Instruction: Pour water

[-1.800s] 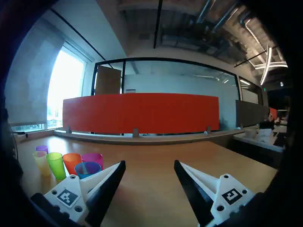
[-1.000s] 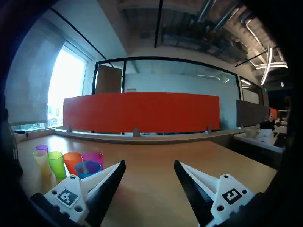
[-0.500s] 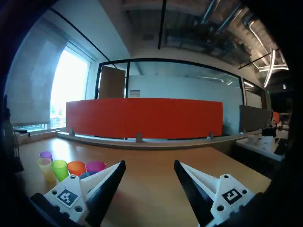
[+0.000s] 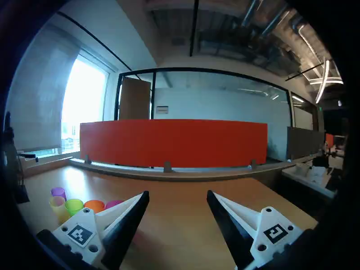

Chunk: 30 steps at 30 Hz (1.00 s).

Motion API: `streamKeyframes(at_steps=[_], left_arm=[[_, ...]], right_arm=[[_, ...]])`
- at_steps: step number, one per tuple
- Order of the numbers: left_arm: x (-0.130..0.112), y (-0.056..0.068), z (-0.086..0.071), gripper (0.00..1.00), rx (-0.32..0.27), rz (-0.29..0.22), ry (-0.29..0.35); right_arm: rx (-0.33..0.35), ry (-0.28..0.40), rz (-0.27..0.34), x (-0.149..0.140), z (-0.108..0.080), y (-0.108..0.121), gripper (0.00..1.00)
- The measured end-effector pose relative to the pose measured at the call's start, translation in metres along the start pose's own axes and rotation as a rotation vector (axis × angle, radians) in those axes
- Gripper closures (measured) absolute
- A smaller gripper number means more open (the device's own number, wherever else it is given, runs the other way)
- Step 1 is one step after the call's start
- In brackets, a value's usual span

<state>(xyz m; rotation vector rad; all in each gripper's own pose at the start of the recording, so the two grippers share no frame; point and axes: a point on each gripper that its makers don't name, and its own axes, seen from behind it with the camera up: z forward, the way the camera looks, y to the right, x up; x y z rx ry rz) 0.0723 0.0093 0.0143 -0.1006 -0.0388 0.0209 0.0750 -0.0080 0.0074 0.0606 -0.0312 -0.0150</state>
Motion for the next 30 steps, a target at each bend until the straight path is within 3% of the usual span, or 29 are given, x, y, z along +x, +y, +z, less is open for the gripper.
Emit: streamKeyframes(at_steps=[12,21,30], left_arm=[[0.040,-0.004,0.009,0.15,-0.030,0.035,-0.014],[0.069,0.003,0.013,0.15,-0.082,0.026,-0.011],[0.084,0.015,0.015,0.15,-0.141,-0.007,-0.015]], right_arm=[[0.048,-0.016,-0.003,0.035,0.012,-0.010,0.00],[0.111,-0.015,-0.013,0.063,0.016,-0.025,0.01],[0.174,-0.020,-0.006,0.072,0.020,-0.036,0.01]])
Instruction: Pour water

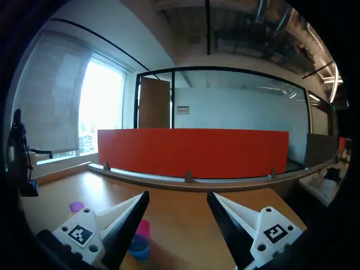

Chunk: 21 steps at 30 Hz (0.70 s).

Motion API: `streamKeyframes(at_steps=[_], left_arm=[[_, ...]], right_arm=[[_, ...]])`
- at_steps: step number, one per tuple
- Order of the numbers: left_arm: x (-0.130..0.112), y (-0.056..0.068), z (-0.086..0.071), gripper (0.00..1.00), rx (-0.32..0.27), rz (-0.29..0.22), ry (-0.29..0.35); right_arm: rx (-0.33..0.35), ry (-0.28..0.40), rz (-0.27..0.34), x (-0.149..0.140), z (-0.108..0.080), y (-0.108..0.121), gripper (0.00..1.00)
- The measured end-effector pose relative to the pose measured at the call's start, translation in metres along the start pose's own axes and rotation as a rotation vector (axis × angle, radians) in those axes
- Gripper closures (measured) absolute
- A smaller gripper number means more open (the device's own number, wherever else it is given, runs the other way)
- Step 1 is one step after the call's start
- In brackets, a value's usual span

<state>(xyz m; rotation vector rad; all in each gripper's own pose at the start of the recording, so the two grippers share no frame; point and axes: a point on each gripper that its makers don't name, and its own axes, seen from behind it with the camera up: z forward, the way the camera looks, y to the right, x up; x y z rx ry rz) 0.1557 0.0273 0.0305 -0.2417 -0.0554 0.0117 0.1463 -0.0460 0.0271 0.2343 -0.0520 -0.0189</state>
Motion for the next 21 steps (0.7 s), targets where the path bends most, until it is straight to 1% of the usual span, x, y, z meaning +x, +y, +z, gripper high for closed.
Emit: streamKeyframes(at_steps=[3,6,9,12,16,18,21], left_arm=[[0.002,0.002,0.001,0.15,-0.017,-0.003,-0.002],[0.003,0.010,0.002,0.15,-0.057,-0.008,-0.004],[0.004,0.018,0.003,0.15,-0.098,-0.007,0.003],[0.008,0.024,0.003,0.15,-0.132,0.001,0.006],[0.010,0.032,0.004,0.15,-0.184,0.005,0.006],[0.009,0.037,0.004,0.15,-0.210,0.006,0.000],[0.009,0.043,0.004,0.15,-0.247,0.011,-0.008]], right_arm=[[0.029,-0.003,-0.016,0.000,0.001,-0.004,0.01],[0.072,-0.015,-0.037,-0.001,0.001,-0.010,0.01],[0.116,-0.022,-0.031,-0.003,0.001,-0.016,0.01],[0.170,-0.028,0.010,-0.002,0.002,-0.024,0.01],[0.258,-0.033,0.062,0.002,-0.001,-0.037,0.01],[0.294,-0.038,0.078,0.003,-0.002,-0.042,0.01],[0.321,-0.049,0.075,0.004,-0.002,-0.044,0.01]])
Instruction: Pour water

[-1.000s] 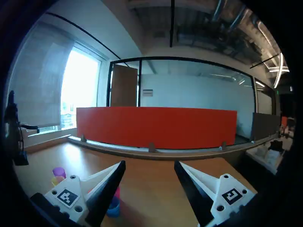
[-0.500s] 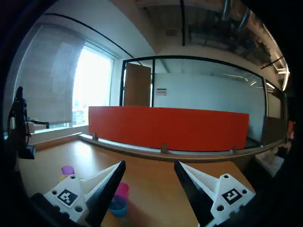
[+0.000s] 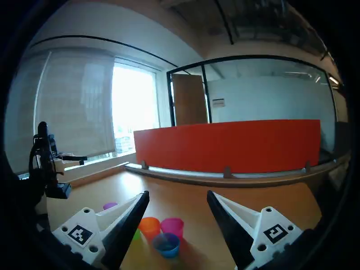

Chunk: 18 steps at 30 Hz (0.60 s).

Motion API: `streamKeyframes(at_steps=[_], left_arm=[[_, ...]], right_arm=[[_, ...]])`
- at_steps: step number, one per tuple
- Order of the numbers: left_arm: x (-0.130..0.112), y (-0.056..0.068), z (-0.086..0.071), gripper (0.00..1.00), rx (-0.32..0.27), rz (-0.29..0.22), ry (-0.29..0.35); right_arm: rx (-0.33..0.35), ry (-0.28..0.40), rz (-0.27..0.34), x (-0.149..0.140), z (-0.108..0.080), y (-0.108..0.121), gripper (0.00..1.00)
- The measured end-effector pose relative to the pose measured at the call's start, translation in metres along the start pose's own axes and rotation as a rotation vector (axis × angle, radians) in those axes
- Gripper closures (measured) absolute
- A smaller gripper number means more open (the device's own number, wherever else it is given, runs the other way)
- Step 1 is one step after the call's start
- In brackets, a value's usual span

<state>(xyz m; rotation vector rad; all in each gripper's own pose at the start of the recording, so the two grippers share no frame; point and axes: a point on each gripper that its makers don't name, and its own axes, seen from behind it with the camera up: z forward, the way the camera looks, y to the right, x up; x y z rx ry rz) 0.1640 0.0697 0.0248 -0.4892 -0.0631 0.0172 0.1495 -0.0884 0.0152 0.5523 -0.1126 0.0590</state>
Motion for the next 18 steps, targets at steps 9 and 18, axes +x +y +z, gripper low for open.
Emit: streamKeyframes(at_steps=[9,18], left_arm=[[0.001,0.018,0.001,0.15,-0.103,0.016,-0.006],[-0.005,0.027,0.003,0.15,-0.176,0.018,-0.032]], right_arm=[[0.060,-0.028,-0.055,0.003,0.003,-0.012,0.01],[0.112,-0.067,-0.076,-0.005,0.005,-0.019,0.01]])
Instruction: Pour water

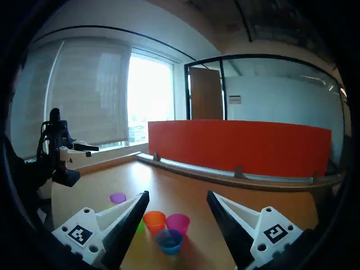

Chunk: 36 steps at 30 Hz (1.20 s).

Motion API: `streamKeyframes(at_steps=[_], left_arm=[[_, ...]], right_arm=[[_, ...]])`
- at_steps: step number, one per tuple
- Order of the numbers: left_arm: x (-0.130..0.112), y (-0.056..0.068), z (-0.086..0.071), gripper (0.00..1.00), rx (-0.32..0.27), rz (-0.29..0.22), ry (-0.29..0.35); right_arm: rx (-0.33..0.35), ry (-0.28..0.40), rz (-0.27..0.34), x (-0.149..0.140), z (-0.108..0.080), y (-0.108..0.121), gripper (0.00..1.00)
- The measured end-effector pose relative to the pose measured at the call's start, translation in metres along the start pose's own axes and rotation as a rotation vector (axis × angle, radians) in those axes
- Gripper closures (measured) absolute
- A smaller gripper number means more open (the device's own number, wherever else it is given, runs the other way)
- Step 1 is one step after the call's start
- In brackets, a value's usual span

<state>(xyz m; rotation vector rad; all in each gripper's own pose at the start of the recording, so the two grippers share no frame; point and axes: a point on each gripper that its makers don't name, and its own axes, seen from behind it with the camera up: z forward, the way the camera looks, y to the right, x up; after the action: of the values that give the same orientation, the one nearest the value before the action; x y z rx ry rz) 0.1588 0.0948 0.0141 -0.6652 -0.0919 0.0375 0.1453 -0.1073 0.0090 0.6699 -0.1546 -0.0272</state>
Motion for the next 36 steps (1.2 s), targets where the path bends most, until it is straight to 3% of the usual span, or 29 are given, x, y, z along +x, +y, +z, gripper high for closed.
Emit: streamKeyframes(at_steps=[6,15,36], left_arm=[[-0.019,0.008,0.005,0.15,-0.044,0.023,-0.066],[-0.035,0.013,0.015,0.15,-0.102,0.007,-0.121],[-0.072,0.030,0.037,0.15,-0.216,0.120,-0.283]], right_arm=[[0.038,-0.048,-0.015,-0.011,0.004,-0.005,0.01],[0.069,-0.112,-0.046,-0.030,0.009,-0.007,0.00],[0.132,-0.255,-0.108,-0.076,0.017,-0.011,0.01]])
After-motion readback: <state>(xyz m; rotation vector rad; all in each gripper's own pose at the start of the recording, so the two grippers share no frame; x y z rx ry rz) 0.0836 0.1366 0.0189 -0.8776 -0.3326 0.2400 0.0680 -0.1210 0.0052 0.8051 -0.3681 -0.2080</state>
